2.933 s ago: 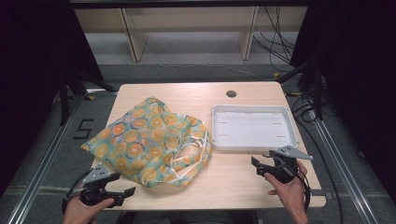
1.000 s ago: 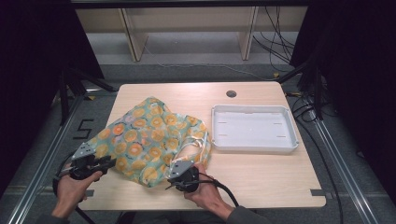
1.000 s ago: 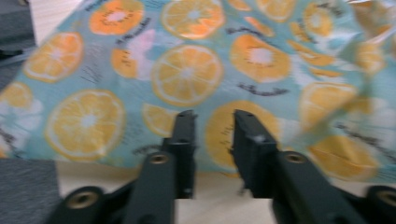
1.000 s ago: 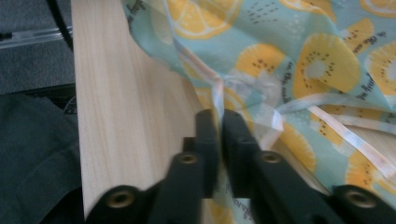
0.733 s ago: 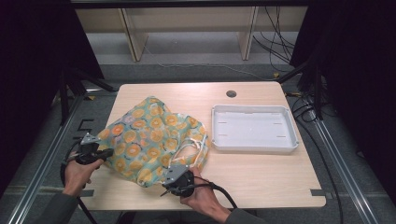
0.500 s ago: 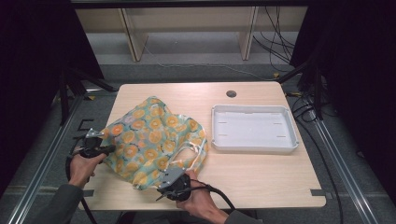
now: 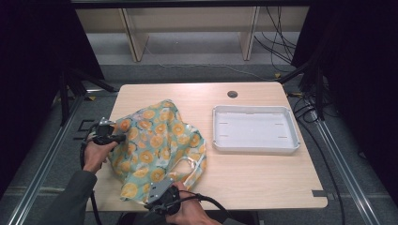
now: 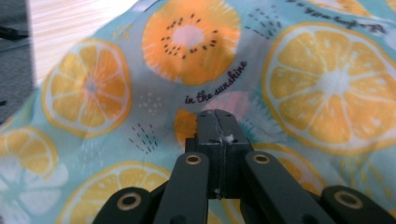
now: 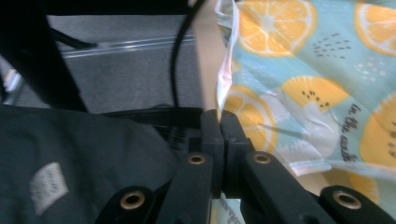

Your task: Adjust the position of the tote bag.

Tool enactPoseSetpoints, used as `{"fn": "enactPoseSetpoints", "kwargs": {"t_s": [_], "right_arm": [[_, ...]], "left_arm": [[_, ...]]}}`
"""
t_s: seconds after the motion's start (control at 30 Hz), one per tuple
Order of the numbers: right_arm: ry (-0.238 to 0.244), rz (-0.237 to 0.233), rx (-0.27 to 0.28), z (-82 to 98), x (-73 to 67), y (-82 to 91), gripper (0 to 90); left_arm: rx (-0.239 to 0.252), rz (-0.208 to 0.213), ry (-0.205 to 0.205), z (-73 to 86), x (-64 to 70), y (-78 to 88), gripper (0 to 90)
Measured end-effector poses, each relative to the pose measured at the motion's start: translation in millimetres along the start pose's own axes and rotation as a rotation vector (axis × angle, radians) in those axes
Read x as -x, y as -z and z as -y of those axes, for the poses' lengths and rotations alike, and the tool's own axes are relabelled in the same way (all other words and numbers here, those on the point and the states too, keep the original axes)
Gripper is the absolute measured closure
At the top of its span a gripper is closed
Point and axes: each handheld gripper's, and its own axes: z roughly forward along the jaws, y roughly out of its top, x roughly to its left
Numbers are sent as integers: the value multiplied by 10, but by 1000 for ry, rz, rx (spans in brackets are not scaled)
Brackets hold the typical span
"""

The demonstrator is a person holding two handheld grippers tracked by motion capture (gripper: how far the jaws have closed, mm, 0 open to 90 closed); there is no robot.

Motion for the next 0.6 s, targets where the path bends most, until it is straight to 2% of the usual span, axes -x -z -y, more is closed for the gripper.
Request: {"fn": "enactPoseSetpoints", "kwargs": {"t_s": [0.03,0.13,0.17,0.2,0.23,0.27,0.3,0.33,0.37,0.43,0.53,0.6], "right_arm": [[36,-15,11,-35,-17,-19,900],[14,-28,19,-80,-79,-6,900],[34,-35,23,-94,-79,-4,900],[12,-42,24,-95,-105,-6,900],[46,-47,29,-98,-88,-22,900],[46,-47,29,-98,-88,-22,900],[22,-55,20,-85,-118,-46,900],[22,-55,20,-85,-118,-46,900],[13,-63,14,-83,-129,-58,900],[13,-80,11,-101,-161,-112,900],[23,-83,16,-114,-159,-126,900],[-7,-86,19,-120,-152,-103,839]], "left_arm": [[-9,14,1,-36,24,-62,895],[-26,16,-23,-103,70,-124,895],[-26,16,-23,-103,70,-124,895],[-10,23,-30,-126,108,-162,895],[-20,40,-53,-166,162,-200,895],[-20,40,-53,-166,162,-200,895],[-28,54,-69,-193,233,-271,894],[-28,54,-69,-193,233,-271,893],[-32,58,-87,-219,267,-306,893],[-27,68,-103,-282,314,-364,889],[-25,81,-105,-305,336,-385,883],[-7,78,-112,-302,348,-385,865]]}}
